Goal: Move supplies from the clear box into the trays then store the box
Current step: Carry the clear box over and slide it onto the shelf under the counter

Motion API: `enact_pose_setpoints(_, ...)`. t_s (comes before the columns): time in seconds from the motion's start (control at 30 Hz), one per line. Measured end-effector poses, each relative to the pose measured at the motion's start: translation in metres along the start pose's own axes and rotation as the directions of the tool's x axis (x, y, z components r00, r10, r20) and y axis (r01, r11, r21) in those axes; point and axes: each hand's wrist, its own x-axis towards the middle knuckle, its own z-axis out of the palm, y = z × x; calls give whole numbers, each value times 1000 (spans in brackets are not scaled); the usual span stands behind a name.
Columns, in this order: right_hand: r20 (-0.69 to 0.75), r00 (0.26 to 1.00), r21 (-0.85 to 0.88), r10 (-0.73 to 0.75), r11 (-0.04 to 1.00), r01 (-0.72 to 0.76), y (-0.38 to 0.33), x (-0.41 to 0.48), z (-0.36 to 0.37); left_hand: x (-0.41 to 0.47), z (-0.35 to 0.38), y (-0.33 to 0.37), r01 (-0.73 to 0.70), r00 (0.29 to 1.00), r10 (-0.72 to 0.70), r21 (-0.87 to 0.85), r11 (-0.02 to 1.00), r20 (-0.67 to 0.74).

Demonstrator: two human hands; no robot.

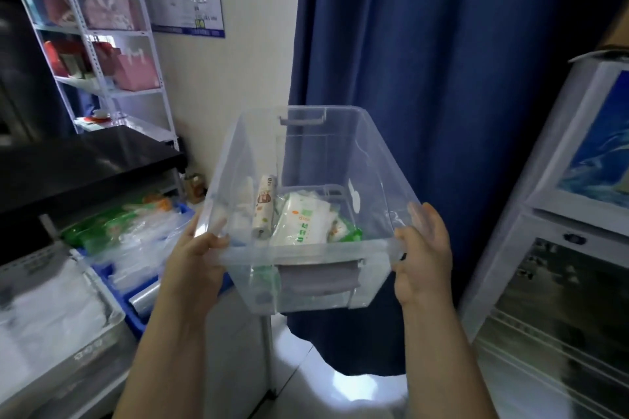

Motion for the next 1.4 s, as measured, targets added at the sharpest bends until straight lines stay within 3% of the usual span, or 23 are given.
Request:
enact_pose_setpoints(0.17,-5,997,9,72,997,-72,43,88,40,90,-1,-27,7,995,-6,13,1000,-99)
enact_pose_setpoints(0.33,99,990,-58,97,994,-92,76,182,121,203,-18,-38,-16,984,7,-52,998,-176)
enact_pose_setpoints(0.5,193,972,-122,137,986,-114,116,270,193,315,-38,-39,-59,987,49,-61,996,-153)
enact_pose_setpoints(0.63,258,945,-172,201,972,-160,149,334,232,373,-50,-54,-107,965,80,-95,990,-251)
enact_pose_setpoints(0.83,403,853,-180,332,942,-282,231,418,303,441,-90,-80,-143,856,76,-94,985,-511)
enact_pose_setpoints(1.0,513,750,-210,417,909,-362,291,495,363,506,-98,-96,-217,800,173,-7,976,-575)
enact_pose_setpoints(1.2,630,610,-252,480,870,-424,345,581,442,582,-101,-118,-295,656,235,42,954,-718)
enact_pose_setpoints(1.4,525,533,-383,663,744,-548,417,623,501,650,-128,-126,-259,568,260,131,957,-781)
